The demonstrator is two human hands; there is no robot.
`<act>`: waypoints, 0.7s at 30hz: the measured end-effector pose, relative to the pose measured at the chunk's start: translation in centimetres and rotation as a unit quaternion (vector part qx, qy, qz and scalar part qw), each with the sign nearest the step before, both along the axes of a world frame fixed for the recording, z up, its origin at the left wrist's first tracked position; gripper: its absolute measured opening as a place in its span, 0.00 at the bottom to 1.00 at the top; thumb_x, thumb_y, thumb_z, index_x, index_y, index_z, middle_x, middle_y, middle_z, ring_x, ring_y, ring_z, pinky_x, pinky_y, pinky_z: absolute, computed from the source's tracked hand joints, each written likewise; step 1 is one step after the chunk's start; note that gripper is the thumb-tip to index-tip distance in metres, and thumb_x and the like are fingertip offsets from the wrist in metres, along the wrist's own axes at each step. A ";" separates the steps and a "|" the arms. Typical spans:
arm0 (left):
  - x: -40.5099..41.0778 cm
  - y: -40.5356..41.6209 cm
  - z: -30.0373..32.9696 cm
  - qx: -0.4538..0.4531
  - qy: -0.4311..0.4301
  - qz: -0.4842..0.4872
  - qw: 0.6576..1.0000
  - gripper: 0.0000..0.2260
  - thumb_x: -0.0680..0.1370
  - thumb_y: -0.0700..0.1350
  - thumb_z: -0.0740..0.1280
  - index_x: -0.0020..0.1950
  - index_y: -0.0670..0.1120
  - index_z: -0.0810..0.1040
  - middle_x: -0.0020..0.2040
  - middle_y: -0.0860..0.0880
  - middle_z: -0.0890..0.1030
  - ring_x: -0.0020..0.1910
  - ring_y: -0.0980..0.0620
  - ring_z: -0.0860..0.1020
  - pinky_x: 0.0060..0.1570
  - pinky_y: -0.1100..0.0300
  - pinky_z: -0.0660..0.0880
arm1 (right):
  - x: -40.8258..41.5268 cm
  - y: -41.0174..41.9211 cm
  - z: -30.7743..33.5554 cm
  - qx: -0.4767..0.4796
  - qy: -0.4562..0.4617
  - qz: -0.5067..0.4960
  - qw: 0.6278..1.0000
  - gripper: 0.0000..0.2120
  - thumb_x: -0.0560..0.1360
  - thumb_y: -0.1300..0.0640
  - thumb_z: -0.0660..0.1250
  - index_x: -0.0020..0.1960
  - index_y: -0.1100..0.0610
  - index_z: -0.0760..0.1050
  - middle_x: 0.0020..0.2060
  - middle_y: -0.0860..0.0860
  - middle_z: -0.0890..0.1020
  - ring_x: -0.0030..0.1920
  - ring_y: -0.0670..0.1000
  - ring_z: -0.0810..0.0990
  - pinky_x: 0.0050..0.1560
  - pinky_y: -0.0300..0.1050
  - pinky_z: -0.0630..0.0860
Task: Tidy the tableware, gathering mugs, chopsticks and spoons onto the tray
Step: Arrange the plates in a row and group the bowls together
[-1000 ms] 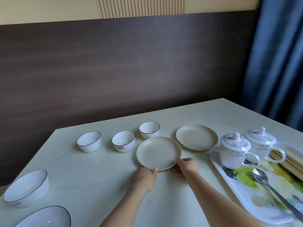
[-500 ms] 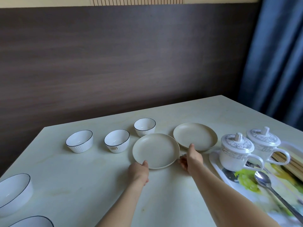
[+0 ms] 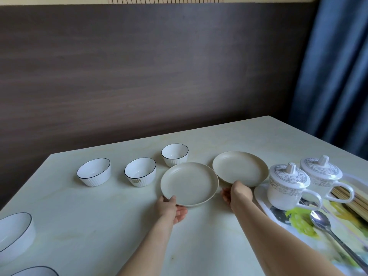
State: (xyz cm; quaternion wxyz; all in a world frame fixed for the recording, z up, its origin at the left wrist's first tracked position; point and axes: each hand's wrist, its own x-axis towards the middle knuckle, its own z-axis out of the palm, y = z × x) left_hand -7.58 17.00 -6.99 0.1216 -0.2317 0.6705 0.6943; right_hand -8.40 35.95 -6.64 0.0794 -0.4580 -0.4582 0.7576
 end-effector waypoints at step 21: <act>4.2 -13.5 6.2 -0.134 -0.031 -0.019 0.990 0.06 0.78 0.40 0.57 0.54 0.41 0.70 0.39 0.45 0.74 0.31 0.48 0.76 0.31 0.58 0.72 | 7.0 -14.4 2.3 0.133 -0.070 0.399 0.904 0.10 0.77 0.61 0.60 0.36 0.60 0.71 0.29 0.56 0.77 0.25 0.52 0.75 0.23 0.35 0.70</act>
